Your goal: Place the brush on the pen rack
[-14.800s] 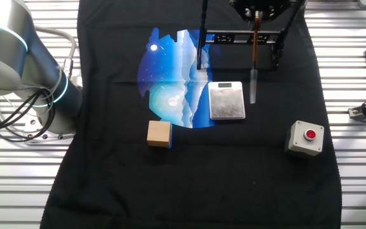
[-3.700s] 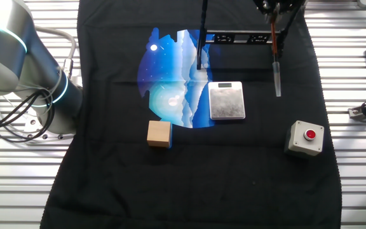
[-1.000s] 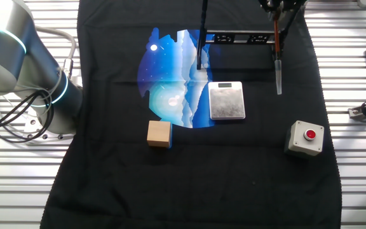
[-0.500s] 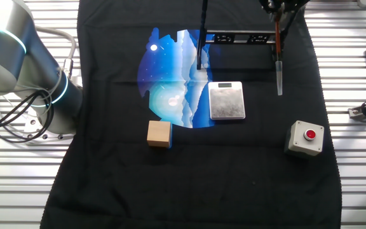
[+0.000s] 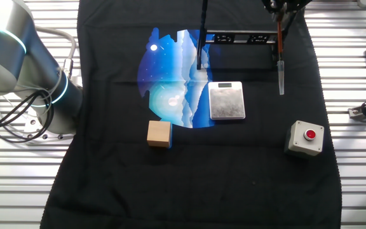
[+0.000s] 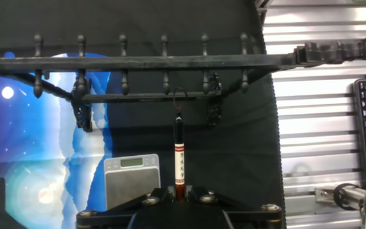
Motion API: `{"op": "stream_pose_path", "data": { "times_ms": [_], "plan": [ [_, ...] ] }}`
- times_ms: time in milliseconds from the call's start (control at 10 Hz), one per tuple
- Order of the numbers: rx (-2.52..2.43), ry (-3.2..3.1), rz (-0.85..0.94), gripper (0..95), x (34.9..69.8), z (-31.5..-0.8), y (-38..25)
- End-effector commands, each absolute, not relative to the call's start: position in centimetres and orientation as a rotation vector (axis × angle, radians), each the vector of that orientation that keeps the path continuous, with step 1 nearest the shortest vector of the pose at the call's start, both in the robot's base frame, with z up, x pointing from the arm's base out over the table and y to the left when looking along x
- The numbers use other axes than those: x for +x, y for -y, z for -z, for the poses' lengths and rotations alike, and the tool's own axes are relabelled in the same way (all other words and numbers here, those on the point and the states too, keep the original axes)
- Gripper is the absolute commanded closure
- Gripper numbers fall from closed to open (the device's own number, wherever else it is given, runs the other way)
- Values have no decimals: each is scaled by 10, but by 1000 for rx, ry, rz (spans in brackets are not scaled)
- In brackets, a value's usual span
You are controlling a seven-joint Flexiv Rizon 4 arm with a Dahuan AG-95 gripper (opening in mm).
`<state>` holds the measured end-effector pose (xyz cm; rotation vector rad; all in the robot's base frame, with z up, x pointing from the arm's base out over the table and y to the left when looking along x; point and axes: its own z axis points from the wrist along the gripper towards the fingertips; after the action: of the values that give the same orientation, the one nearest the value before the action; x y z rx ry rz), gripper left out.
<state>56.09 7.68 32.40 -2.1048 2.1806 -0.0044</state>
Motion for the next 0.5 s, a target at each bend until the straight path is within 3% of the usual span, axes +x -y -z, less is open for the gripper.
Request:
{"op": "stream_pose_path", "data": {
  "times_ms": [100,500],
  "plan": [
    [-2097,-2187,11,950,561,-323,-78],
    [-2095,-2187,11,950,561,-322,-80]
  ]
}}
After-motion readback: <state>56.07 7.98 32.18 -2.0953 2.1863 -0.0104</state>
